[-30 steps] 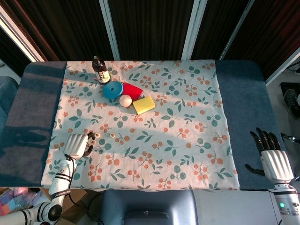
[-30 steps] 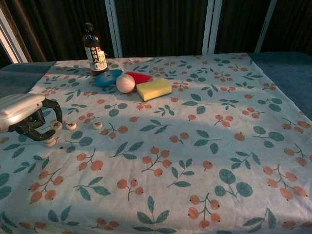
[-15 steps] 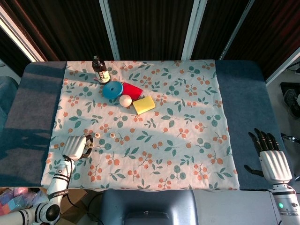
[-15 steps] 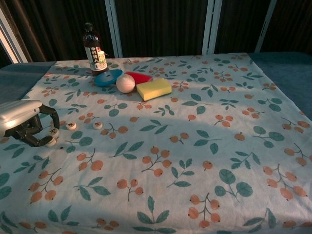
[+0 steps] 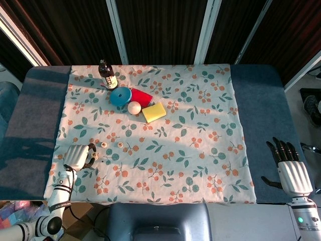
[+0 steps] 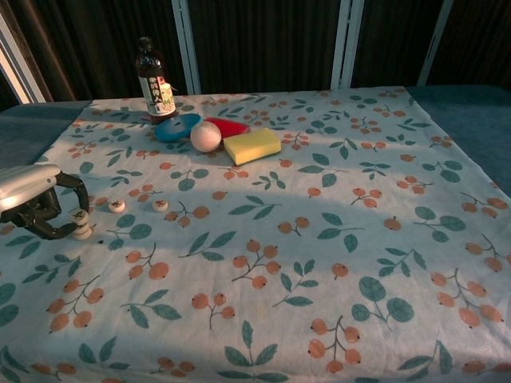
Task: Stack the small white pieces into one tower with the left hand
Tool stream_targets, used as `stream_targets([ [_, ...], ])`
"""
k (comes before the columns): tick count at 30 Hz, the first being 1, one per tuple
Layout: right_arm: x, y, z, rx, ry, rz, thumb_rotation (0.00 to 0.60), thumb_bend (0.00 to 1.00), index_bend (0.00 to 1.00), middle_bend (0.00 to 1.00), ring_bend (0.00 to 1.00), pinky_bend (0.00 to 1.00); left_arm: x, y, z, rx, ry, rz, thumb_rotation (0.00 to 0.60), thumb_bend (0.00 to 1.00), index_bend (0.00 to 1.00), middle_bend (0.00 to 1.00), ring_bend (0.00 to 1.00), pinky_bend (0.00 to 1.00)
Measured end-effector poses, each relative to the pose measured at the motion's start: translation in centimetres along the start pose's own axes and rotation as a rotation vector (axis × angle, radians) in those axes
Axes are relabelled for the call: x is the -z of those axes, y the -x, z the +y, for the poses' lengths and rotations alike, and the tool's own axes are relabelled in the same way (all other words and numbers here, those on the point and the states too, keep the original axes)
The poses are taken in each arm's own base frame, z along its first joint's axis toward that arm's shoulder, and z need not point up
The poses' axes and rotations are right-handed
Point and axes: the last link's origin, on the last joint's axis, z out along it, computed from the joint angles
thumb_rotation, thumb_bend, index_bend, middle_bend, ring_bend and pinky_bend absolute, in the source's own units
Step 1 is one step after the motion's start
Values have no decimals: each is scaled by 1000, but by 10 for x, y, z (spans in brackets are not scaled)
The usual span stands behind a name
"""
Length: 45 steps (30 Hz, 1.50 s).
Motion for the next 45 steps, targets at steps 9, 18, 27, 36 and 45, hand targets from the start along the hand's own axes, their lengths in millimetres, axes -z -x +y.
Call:
stream_targets([
  [9, 1, -1, 1, -2, 1, 4, 600, 157, 0, 0, 0, 0, -1, 3, -1, 1, -5, -13, 600, 396, 470, 1000, 1000, 1000],
  [18, 0, -1, 1, -1, 3, 4, 600, 156, 0, 0, 0, 0, -1, 3, -1, -6, 1, -21, 600, 400, 369, 1000, 1000, 1000],
  [27, 1, -1, 1, -3, 4, 6, 600, 156, 0, 0, 0, 0, 1, -2, -1, 9, 8, -8, 600, 400, 320, 1000, 1000, 1000],
  [36, 1, 0, 0, -3, -4, 0, 600, 156, 0, 0, 0, 0, -16, -39, 15, 195, 26, 123, 600, 396, 354, 1000, 1000, 1000],
  [45, 1, -2, 3, -7, 4, 3, 600, 156, 0, 0, 0, 0, -47, -40, 25, 97, -37, 24, 600, 380, 351, 1000, 1000, 1000],
])
